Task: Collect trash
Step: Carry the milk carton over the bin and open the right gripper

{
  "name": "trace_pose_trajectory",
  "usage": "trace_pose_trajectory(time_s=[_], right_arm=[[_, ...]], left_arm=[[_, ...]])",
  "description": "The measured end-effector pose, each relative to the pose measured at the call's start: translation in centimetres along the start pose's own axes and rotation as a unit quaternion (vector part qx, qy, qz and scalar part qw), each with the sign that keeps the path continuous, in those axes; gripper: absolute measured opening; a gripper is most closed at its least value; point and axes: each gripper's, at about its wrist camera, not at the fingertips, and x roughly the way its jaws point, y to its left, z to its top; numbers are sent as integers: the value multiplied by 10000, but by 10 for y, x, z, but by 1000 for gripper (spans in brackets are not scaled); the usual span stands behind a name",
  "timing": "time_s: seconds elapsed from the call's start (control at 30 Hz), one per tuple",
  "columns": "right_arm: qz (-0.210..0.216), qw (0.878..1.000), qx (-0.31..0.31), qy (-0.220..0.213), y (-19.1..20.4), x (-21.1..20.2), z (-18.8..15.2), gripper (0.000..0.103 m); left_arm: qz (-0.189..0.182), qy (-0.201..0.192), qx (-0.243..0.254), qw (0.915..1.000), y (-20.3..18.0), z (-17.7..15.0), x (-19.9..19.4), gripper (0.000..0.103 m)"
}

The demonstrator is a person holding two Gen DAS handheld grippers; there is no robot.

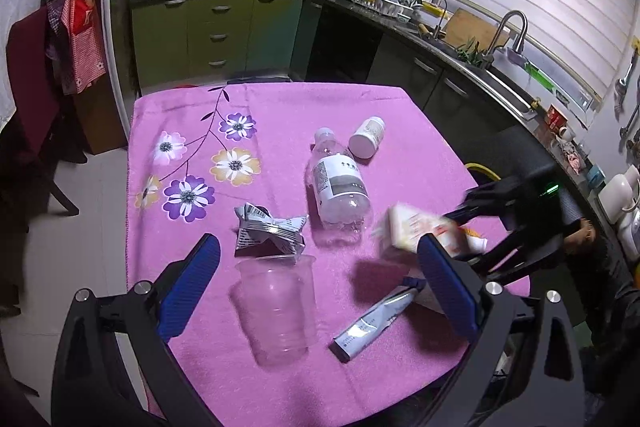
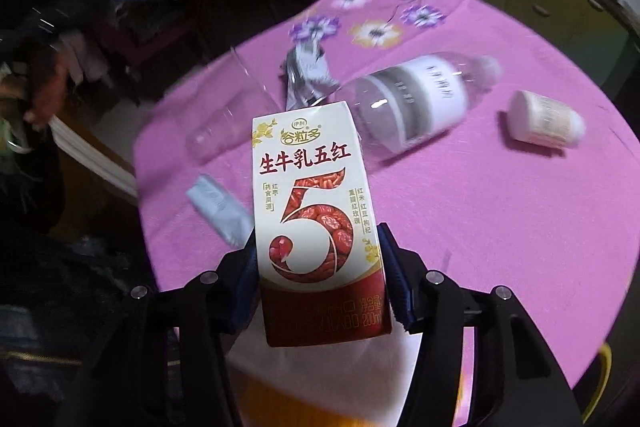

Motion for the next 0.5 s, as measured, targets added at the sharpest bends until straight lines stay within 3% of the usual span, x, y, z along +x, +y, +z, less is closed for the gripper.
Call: trace_pose_trajectory(time_s=[0.13,0.2,0.27,0.33,0.5], right_arm=[[-609,9958,590,-356,-23,-51,-31,55],[-1100,9847,1237,-542,-52,-85,-61,55],[-1580,9649,1994,-651,-86,-115,-95,55],[-2154,9326,2839,-574,-127,-136,-133,55],[-2646,8707,4143,-121,-212,-135,-207,54]], left_arm=[[-62,126,98,9999,-7,-3,9,94],[-91,177,129,9997,-9,-3,14,94],[-127,225,143,9996,-12,-3,18,94],[-175,243,165,9994,-16,-2,21,94],[-204,332,324,9987,-29,-3,27,94]])
